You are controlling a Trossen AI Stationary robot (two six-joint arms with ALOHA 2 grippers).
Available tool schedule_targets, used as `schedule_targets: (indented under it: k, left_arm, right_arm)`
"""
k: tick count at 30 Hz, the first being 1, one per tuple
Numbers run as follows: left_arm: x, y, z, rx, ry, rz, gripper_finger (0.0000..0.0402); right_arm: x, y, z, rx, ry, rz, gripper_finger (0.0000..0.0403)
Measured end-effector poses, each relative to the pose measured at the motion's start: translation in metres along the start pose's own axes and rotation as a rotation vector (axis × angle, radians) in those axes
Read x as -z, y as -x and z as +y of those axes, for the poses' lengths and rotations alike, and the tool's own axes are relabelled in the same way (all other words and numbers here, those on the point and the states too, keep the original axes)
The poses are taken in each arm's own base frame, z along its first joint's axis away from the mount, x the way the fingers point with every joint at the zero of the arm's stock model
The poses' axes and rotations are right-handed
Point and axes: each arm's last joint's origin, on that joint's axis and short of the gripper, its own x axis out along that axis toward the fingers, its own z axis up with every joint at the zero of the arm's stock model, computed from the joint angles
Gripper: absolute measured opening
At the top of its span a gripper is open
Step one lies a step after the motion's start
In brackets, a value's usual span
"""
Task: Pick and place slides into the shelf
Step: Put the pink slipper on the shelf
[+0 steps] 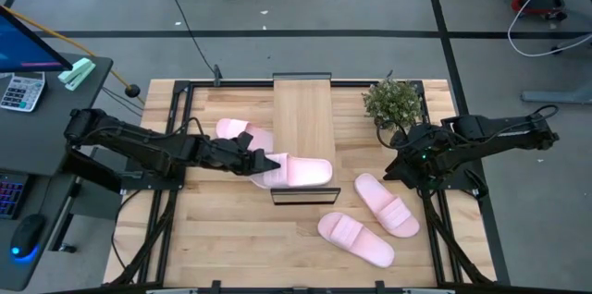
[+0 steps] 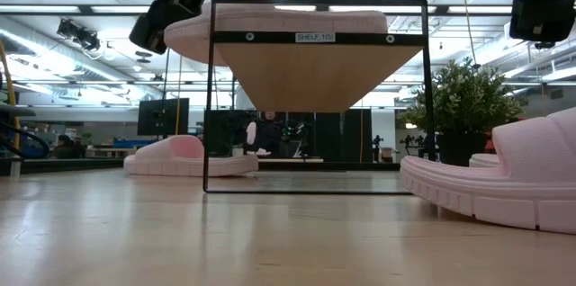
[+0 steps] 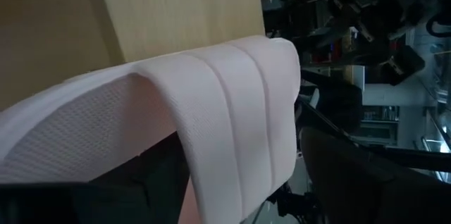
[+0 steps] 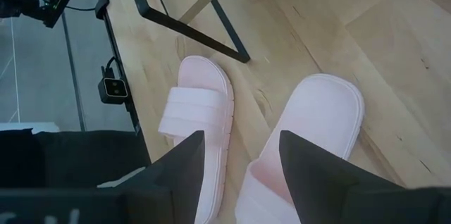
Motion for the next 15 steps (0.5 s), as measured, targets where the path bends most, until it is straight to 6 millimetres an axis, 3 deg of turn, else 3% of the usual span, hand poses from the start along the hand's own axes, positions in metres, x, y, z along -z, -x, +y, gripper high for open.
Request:
schedule_targets:
  k: [15]
  left_arm:
    - [-0.0033, 0.0098, -0.0013, -0.007, -0.001, 0.01, 0.0294]
  right_arm:
    - [-0.0001, 0.0001, 0.0, -0.001, -0.011, -0.001, 0.019]
